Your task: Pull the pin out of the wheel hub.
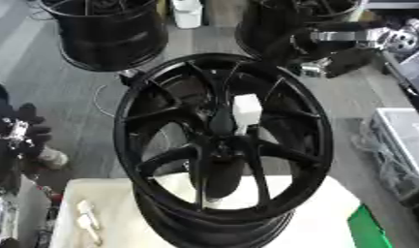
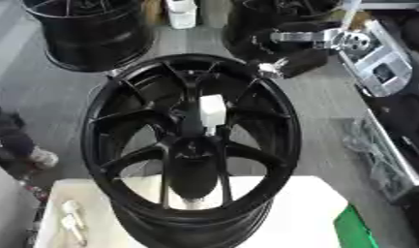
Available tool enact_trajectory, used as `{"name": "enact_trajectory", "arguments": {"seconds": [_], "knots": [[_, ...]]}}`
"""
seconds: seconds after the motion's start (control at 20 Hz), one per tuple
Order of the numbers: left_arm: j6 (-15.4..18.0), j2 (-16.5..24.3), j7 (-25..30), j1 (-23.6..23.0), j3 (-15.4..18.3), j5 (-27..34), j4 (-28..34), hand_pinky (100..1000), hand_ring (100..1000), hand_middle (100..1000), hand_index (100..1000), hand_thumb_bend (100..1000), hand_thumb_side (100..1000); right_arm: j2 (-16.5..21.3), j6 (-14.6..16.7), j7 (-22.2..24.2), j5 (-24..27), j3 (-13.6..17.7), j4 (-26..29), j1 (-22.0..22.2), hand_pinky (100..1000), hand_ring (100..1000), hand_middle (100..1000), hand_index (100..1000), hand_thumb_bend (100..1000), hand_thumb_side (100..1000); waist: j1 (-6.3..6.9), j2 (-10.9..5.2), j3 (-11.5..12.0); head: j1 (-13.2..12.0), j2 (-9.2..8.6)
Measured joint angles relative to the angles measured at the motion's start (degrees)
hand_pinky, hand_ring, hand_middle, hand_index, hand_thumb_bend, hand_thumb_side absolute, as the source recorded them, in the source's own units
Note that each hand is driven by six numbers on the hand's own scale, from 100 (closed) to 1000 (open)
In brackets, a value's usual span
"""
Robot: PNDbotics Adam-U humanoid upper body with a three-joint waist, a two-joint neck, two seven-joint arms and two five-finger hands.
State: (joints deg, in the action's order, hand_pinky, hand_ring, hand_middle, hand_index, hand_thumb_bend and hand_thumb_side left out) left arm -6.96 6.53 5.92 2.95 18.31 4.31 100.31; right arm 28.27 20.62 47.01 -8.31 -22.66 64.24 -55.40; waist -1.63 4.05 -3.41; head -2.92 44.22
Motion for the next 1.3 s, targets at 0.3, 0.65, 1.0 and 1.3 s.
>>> {"name": "enact_trajectory", "arguments": {"seconds": [0.3,0.65,1.0,1.3], "knots": [[-0.09,-0.01,0.09,0.0,-0.11,0.0,0.0,679,621,608,744,590,593,-1.4,1.62,-1.62,-4.18,-0.61,-0.21,0.31,804,822,893,938,100,705,-0.1,0.01,0.31,0.04,0.0],[-0.11,-0.02,0.12,0.0,-0.11,0.0,0.0,680,621,608,744,590,594,-2.35,2.97,-2.96,-7.37,-1.78,0.21,1.0,808,826,892,940,100,686,-0.12,0.11,0.45,0.07,0.0],[-0.08,-0.02,0.16,0.0,-0.11,0.0,0.0,680,620,608,744,590,594,-3.09,4.04,-4.04,-9.88,-3.11,1.75,1.4,811,829,885,940,100,672,-0.11,0.12,0.65,0.41,0.0],[-0.07,-0.02,0.2,0.02,-0.11,-0.03,-0.01,680,620,608,744,590,594,-3.36,4.82,-4.82,-11.8,-4.0,3.05,1.87,813,830,870,940,100,686,-0.11,0.24,0.73,0.5,0.0]]}}
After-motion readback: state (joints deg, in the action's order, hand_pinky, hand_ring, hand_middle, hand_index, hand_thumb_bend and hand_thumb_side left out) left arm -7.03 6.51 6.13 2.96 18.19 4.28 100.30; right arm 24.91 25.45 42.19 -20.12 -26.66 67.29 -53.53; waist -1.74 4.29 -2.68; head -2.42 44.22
